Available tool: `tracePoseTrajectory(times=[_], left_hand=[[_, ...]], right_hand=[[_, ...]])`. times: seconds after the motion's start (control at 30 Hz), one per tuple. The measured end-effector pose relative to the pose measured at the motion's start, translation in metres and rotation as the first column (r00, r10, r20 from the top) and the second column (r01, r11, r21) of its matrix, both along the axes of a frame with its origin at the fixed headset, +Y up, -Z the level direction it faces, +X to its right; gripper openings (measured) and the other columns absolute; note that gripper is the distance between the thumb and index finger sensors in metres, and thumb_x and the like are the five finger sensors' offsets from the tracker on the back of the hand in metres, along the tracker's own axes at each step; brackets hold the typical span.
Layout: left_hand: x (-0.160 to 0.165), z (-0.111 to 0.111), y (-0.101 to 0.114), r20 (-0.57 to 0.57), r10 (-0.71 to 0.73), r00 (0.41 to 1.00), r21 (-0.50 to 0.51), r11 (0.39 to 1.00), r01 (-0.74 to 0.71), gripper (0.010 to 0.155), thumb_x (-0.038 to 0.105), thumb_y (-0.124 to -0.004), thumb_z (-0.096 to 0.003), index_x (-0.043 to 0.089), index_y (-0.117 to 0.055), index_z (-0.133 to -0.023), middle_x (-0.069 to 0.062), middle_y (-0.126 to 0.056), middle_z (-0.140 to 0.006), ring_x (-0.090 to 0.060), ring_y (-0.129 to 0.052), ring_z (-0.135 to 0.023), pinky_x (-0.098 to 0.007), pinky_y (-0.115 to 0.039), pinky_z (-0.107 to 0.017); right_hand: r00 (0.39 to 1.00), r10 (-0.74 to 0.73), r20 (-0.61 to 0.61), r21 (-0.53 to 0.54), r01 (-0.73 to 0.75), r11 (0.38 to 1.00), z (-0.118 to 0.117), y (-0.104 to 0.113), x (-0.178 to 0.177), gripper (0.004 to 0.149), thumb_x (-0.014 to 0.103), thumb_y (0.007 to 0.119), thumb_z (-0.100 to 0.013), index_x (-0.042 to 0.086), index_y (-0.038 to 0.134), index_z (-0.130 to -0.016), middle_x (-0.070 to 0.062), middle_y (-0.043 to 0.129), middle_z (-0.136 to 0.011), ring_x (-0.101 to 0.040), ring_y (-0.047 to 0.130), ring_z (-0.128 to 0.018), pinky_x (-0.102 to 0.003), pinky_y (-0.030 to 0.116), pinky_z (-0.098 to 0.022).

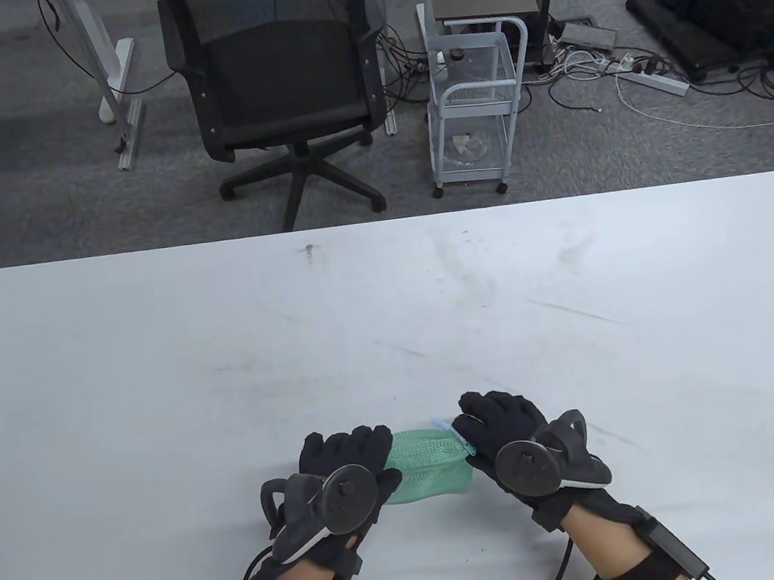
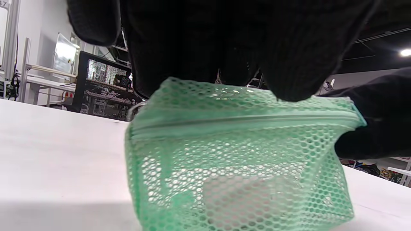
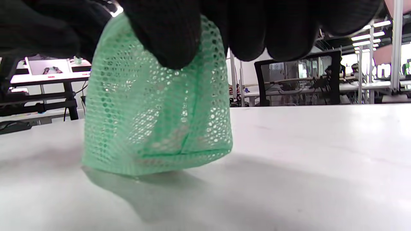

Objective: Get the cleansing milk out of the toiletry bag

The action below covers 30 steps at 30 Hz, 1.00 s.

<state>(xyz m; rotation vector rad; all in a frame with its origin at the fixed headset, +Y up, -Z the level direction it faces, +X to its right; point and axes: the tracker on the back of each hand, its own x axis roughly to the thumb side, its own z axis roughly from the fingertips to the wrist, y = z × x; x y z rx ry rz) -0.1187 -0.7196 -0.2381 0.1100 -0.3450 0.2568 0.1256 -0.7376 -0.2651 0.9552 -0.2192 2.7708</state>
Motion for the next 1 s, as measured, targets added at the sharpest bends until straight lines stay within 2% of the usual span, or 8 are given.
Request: tracePoseTrajectory(times=[0.4, 0.53, 0.67, 1.0], left_hand=[[0.016, 0.011, 0.003, 0.033, -0.019, 0.999, 0.066, 0.998, 0.017, 0.073, 0.049, -0.097, -0.0420, 0.026, -0.072, -0.107, -0.009, -0.086, -0.109, -0.040, -0.090, -0.095, -0.067, -0.060, -0.074], [0.017, 0.012, 0.003, 0.043, -0.023, 0.999, 0.071, 0.997, 0.019, 0.073, 0.048, -0.098, -0.0415, 0.026, -0.073, -0.106, -0.006, -0.087, -0.108, -0.040, -0.091, -0.095, -0.067, -0.060, -0.074], [0.019, 0.012, 0.003, 0.055, -0.023, 0.998, 0.077, 0.997, 0.019, 0.061, 0.044, -0.099, -0.0416, 0.027, -0.084, -0.098, -0.004, -0.096, -0.100, -0.038, -0.097, -0.088, -0.067, -0.062, -0.073], [0.020, 0.016, 0.006, 0.069, -0.014, 0.997, 0.137, 0.991, 0.005, 0.050, 0.042, -0.098, -0.0421, 0.027, -0.092, -0.090, -0.002, -0.103, -0.091, -0.035, -0.104, -0.079, -0.065, -0.065, -0.073]], right_hand=[[0.988, 0.149, -0.052, 0.207, -0.135, 0.969, 0.025, 0.012, -0.025, 0.047, 0.026, 0.089, -0.052, 0.005, 0.085, -0.093, -0.029, 0.070, -0.110, -0.063, 0.076, -0.088, -0.073, 0.063, -0.062], [0.978, 0.199, -0.060, 0.291, -0.173, 0.941, 0.033, 0.016, -0.033, 0.047, 0.027, 0.089, -0.052, 0.006, 0.085, -0.093, -0.028, 0.071, -0.110, -0.063, 0.076, -0.088, -0.072, 0.064, -0.062], [0.977, 0.203, -0.067, 0.298, -0.175, 0.938, 0.037, 0.016, -0.036, 0.046, 0.027, 0.089, -0.052, 0.006, 0.086, -0.093, -0.028, 0.071, -0.110, -0.062, 0.076, -0.088, -0.072, 0.064, -0.062], [0.977, 0.204, -0.064, 0.289, -0.178, 0.941, 0.037, 0.017, -0.036, 0.045, 0.027, 0.089, -0.052, 0.006, 0.086, -0.092, -0.028, 0.071, -0.110, -0.062, 0.076, -0.088, -0.072, 0.064, -0.062]])
